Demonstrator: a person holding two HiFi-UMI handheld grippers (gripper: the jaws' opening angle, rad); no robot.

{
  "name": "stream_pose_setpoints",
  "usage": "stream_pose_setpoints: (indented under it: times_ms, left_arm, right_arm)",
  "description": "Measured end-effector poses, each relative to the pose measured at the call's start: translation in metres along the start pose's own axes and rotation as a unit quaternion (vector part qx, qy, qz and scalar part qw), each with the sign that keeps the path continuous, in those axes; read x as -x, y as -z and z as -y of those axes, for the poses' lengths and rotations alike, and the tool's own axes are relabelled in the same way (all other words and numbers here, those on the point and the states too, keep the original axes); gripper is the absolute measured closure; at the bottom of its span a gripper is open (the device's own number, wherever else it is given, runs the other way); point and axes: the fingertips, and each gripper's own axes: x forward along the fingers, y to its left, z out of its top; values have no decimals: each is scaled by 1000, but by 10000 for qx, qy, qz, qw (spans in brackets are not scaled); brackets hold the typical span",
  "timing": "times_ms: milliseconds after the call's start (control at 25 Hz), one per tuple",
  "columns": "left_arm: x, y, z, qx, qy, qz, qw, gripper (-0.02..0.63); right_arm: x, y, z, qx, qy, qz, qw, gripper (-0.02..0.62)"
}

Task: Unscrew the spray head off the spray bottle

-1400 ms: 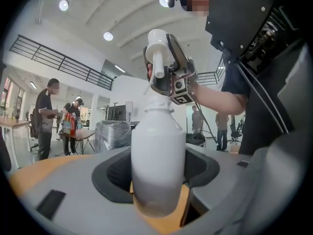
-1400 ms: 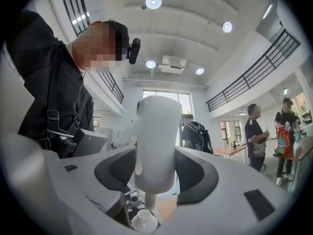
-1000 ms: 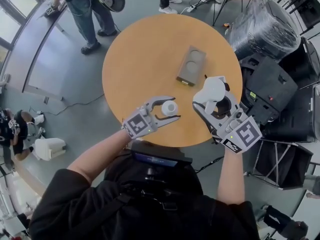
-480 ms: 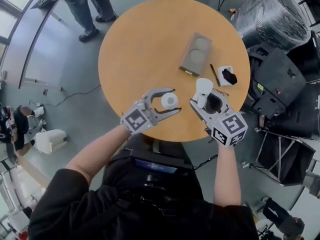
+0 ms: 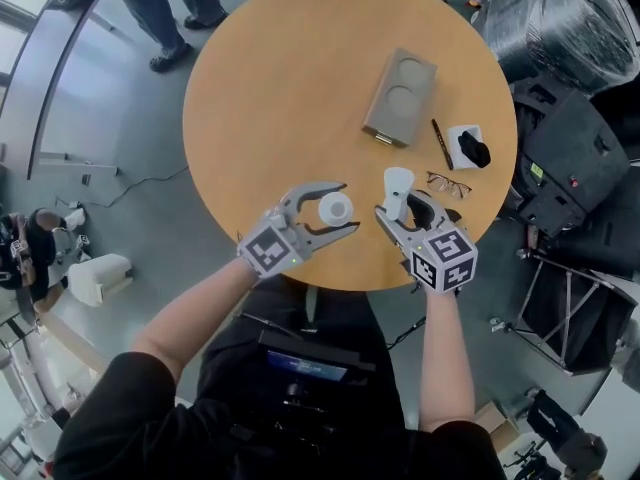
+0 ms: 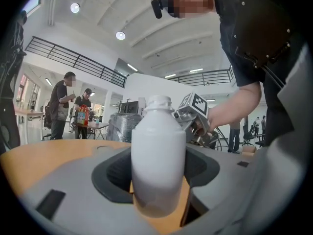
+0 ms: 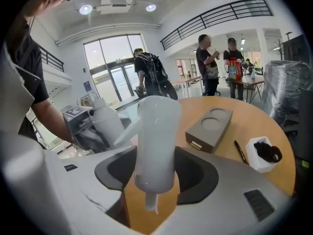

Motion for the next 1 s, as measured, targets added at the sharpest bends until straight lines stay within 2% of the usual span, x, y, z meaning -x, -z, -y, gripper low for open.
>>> stream_pose_setpoints:
  times_ms: [200,560,800,1000]
  left_arm:
    - [-11,44,-7,151,15,0,9999,299]
    - [-45,128,-25,68,-68,-66,9999,299]
    - [-58,175,-31,83,-38,-255,9996,299]
    - [-56,197,-29,110,-66,-410,9991,299]
  right_arm:
    - [-35,45,25,-209,153,-311,9992,341]
    - [-90,124,60,-197,425,-875,9951,341]
    - [-113,152,74,-46,568,-1146,9918,344]
    - [-121,165,75,122,619,-1273,9899,344]
